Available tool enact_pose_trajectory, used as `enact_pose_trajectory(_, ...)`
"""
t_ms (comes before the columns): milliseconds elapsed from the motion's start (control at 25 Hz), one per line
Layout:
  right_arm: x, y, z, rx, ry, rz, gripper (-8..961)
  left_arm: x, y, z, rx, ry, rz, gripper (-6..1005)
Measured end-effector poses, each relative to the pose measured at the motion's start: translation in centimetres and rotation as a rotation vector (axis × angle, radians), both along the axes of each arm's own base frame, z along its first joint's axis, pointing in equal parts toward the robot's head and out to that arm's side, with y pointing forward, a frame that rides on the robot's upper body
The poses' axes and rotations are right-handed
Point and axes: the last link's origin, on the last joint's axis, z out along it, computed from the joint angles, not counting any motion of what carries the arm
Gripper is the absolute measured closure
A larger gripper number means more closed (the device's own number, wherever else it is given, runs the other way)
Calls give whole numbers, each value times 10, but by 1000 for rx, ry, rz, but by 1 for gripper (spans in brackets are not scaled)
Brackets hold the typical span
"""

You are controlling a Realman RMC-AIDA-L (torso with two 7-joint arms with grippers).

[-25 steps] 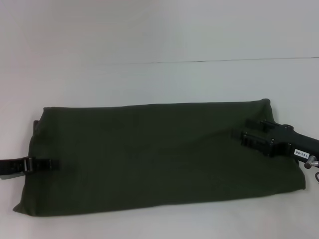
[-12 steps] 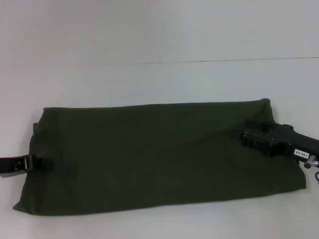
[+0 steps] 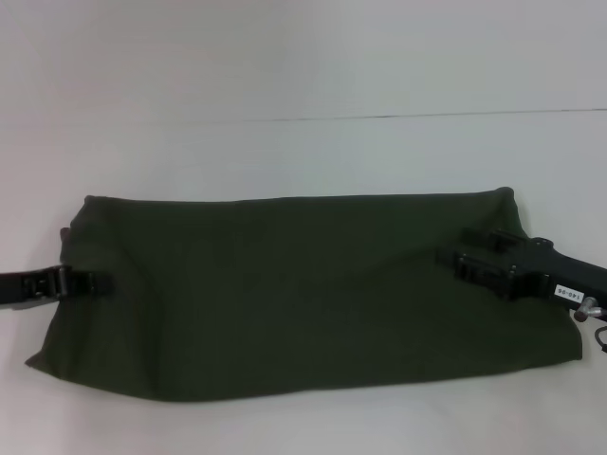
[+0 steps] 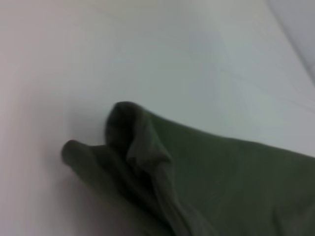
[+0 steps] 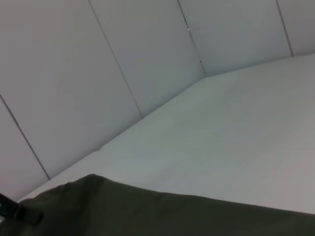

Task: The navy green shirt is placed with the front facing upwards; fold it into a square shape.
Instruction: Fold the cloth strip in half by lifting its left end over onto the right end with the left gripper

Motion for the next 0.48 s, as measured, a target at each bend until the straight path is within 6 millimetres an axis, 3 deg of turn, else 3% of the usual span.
enact_pose_trajectory(480,-23,5,-24,-61,-17,108,227,28,0,4,-19,-18,-59,969)
